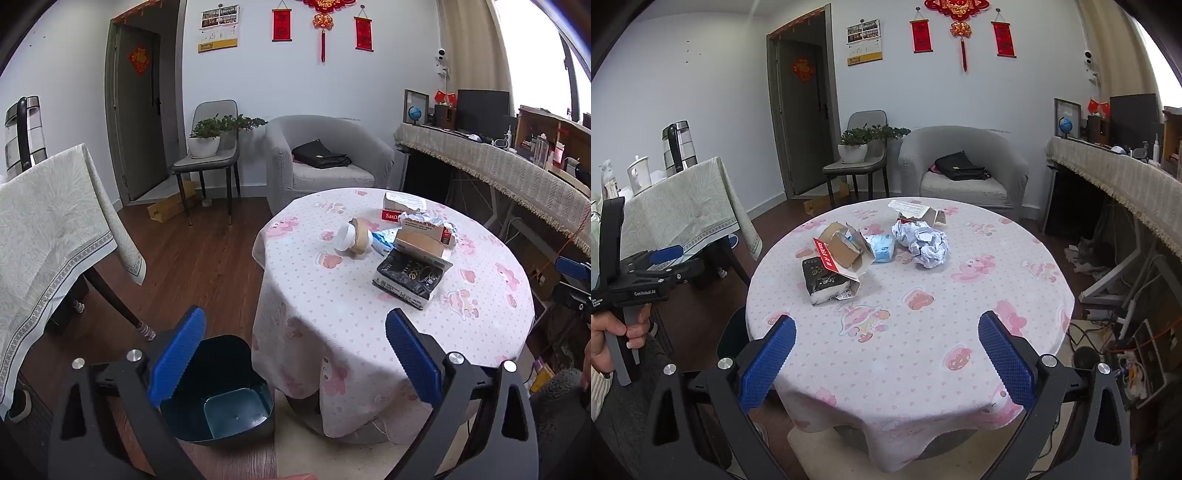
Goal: Collect trash
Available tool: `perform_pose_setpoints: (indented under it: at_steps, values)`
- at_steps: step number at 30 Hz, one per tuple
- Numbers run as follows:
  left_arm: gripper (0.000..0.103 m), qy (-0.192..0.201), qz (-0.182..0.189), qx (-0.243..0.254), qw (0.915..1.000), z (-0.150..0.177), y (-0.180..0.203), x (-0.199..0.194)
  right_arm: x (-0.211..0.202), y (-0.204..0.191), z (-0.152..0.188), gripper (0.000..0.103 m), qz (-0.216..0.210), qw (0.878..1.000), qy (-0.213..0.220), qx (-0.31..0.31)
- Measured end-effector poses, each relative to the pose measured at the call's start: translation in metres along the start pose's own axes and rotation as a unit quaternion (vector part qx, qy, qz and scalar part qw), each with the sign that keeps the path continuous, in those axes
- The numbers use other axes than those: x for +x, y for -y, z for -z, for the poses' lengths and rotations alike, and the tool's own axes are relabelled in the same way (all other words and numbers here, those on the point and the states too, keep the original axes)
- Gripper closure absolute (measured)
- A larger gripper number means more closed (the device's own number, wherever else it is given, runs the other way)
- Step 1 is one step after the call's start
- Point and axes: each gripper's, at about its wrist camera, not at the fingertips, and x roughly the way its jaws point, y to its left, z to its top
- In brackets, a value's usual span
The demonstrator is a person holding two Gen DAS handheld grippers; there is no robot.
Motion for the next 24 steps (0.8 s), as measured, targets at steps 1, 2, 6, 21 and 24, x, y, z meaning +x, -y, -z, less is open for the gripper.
perform_pose_setpoints:
  at_steps: [1,2,6,21,24]
  values:
    - [0.003,0.000,0.001,0.000,1.0000,0.000,0.000,0.000,0.000,0.000,0.000,0.003,0.000,1.000,0.000,0.000]
    - [0.003,0.000,0.001,0.000,1.0000,0.000,0.000,0.000,0.000,0.000,0.000,0.003,0.001,1.000,0.000,-0.001]
    - [0.003,0.002,0.002,0.001,1.0000,-0.001,0.002,-0.001,0.000,0.000,0.000,0.003,0.000,1.000,0.000,0.000]
    - [0.003,-0.001,-0.002,0.000,1.0000,0.001,-0.003,0.002,0.002,-0.002,0.000,0.003,0.002,1.000,-0.002,-0.002]
    - [0.003,-0.001,-0.003,0.002,1.0000,0.000,-0.003,0.002,0.002,-0.001,0.000,0.003,0.002,1.000,-0.003,-0.003]
